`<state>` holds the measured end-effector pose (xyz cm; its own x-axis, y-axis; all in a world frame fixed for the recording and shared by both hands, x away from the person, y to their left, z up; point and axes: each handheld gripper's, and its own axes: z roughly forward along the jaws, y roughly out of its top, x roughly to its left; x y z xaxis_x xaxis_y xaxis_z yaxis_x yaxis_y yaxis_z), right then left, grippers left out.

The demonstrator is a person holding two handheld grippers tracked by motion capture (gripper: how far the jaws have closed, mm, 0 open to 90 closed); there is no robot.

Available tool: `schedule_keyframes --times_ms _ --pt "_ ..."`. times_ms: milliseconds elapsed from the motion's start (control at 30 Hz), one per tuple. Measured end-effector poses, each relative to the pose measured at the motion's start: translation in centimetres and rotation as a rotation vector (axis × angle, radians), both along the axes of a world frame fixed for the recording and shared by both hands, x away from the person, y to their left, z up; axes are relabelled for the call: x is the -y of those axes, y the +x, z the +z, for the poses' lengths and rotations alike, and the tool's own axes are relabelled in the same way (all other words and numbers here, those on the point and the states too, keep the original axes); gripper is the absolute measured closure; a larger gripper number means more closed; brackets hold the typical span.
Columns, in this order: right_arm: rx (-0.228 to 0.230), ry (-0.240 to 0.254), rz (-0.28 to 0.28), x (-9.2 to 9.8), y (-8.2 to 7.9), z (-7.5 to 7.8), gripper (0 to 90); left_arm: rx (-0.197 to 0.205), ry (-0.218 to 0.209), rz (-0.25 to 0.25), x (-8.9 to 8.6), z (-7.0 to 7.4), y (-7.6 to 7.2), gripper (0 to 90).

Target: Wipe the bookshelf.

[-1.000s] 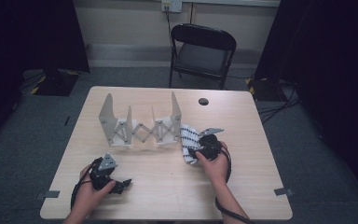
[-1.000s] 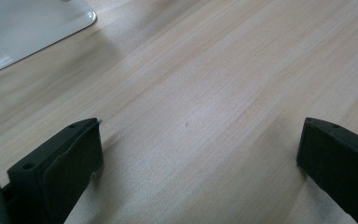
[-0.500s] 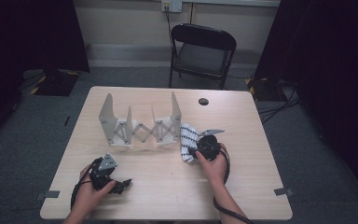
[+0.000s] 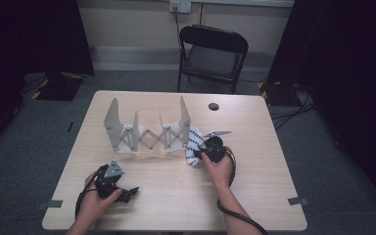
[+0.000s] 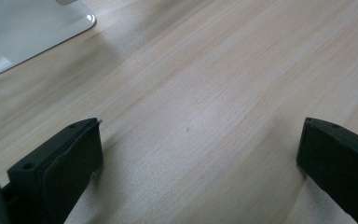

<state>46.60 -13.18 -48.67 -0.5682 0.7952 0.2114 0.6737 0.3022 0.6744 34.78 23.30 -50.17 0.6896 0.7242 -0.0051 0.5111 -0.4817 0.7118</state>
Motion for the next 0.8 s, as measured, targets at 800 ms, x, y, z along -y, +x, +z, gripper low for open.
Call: schedule_keyframes --times_ms 800 --pt "0.011 -0.046 -0.012 -0.1 2.1 0.2 63.3 0.001 -0.001 0.003 0.0 0.0 0.1 0.0"
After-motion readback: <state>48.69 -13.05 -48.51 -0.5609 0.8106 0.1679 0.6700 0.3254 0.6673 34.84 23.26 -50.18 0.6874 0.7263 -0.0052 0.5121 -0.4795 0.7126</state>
